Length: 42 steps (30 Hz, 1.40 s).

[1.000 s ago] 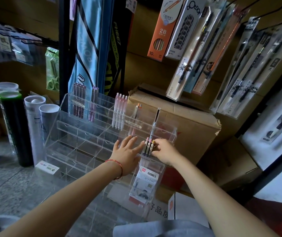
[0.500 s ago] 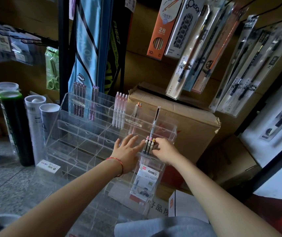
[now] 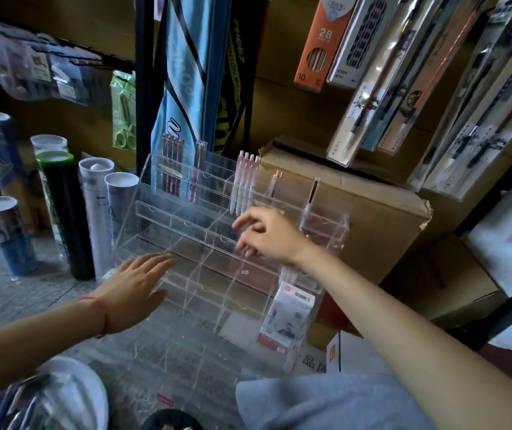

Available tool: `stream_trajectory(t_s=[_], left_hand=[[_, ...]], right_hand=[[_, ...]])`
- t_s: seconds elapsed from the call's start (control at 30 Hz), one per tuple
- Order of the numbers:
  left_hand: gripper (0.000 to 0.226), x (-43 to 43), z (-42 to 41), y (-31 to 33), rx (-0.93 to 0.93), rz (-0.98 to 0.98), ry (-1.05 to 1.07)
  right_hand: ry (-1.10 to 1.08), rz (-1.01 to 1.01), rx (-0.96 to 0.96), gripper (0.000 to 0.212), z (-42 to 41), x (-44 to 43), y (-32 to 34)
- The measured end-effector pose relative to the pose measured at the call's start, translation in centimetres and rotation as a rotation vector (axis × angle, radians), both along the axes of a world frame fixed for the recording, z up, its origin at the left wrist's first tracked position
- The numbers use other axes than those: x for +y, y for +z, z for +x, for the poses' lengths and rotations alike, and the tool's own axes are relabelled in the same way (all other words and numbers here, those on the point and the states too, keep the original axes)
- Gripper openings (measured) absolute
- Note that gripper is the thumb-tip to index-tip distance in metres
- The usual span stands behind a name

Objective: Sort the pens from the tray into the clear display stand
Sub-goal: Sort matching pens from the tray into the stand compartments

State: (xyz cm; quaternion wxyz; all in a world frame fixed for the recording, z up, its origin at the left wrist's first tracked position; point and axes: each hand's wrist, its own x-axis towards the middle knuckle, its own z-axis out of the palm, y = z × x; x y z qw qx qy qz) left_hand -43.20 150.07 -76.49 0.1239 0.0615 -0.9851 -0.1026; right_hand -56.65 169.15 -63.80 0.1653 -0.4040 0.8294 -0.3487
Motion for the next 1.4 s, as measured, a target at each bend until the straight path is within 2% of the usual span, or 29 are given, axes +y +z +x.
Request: stream_trajectory(t_s=[0.07, 0.17, 0.2, 0.27, 0.3, 0.33, 0.4, 0.43, 0.5, 0.53, 0.63, 0.67, 0.73, 0.8, 0.93, 1.07, 1.23, 1.4], left_hand=[[0.065, -2.9, 3.4, -2.8, -0.101, -0.037, 0.112], [0.061, -6.9, 9.3, -7.3, -0.334, 0.006, 0.265], [0.060, -7.8, 11.1, -8.8, -0.378, -0.004, 0.283], [0.075, -9.3, 13.8, -10.9, -0.460, 0.030, 0.272], [0.079, -9.4, 14.7, -11.2, -0.394, -0.029, 0.282], [0.074, -9.2, 16.0, -11.1, -0.408, -0.088, 0.298], [0.054, -8.7, 18.3, -10.5, -0.506, -0.060, 0.312], [0.057, -9.0, 19.8, -11.6, -0.550, -0.055, 0.304], [0.061, -9.4, 22.1, -12.1, -0.779, -0.018, 0.396], [0.060, -9.7, 23.0, -12.5, -0.831, -0.001, 0.437], [0.053, -10.1, 24.2, -14.7, -0.900, 0.114, 0.517], [0.051, -10.1, 24.4, -15.5, -0.925, 0.147, 0.524], [0.051, -10.1, 24.5, -17.3, -0.949, 0.223, 0.538], [0.051, -10.0, 24.6, -18.8, -0.951, 0.274, 0.538], [0.052, -9.8, 24.5, -20.5, -0.903, 0.308, 0.555], [0.052, -8.8, 23.1, -21.6, -0.801, 0.370, 0.564], [0.055, -7.5, 21.7, -22.7, -0.745, 0.371, 0.585], [0.055, -7.8, 21.3, -22.9, -0.709, 0.356, 0.632]], right_hand=[[0.181, 0.294, 0.068, 0.021, 1.4, -2.7, -2.7], [0.494, 0.723, 0.210, 0.025, 5.0, -6.8, -8.1], [0.563, 0.823, 0.224, 0.025, 6.2, -7.9, -9.8], [0.605, 0.945, 0.247, 0.031, 8.4, -9.7, -13.0], [0.599, 0.939, 0.233, 0.031, 9.3, -10.5, -14.6], [0.573, 0.883, 0.170, 0.029, 10.2, -11.4, -16.3], [0.485, 0.721, -0.043, 0.025, 11.9, -13.3, -19.9], [0.422, 0.671, -0.168, 0.022, 12.7, -14.0, -21.7], [0.345, 0.655, -0.306, 0.014, 14.5, -15.1, -25.0], [0.320, 0.662, -0.312, 0.012, 15.3, -15.8, -26.7], [0.203, 0.626, -0.354, 0.024, 17.0, -17.6, -31.3], [0.172, 0.609, -0.379, 0.024, 17.6, -18.1, -32.4], [0.158, 0.581, -0.408, 0.010, 18.6, -19.0, -33.9], [0.154, 0.562, -0.417, 0.017, 19.1, -19.8, -35.1], [0.101, 0.539, -0.434, 0.023, 19.5, -20.8, -37.0], [0.158, 0.548, -0.419, 0.021, 19.3, -21.6, -37.7], [0.116, 0.433, -0.405, 0.017, 19.4, -23.3, -37.6], [0.149, 0.426, -0.333, 0.029, 19.5, -24.6, -37.6]])
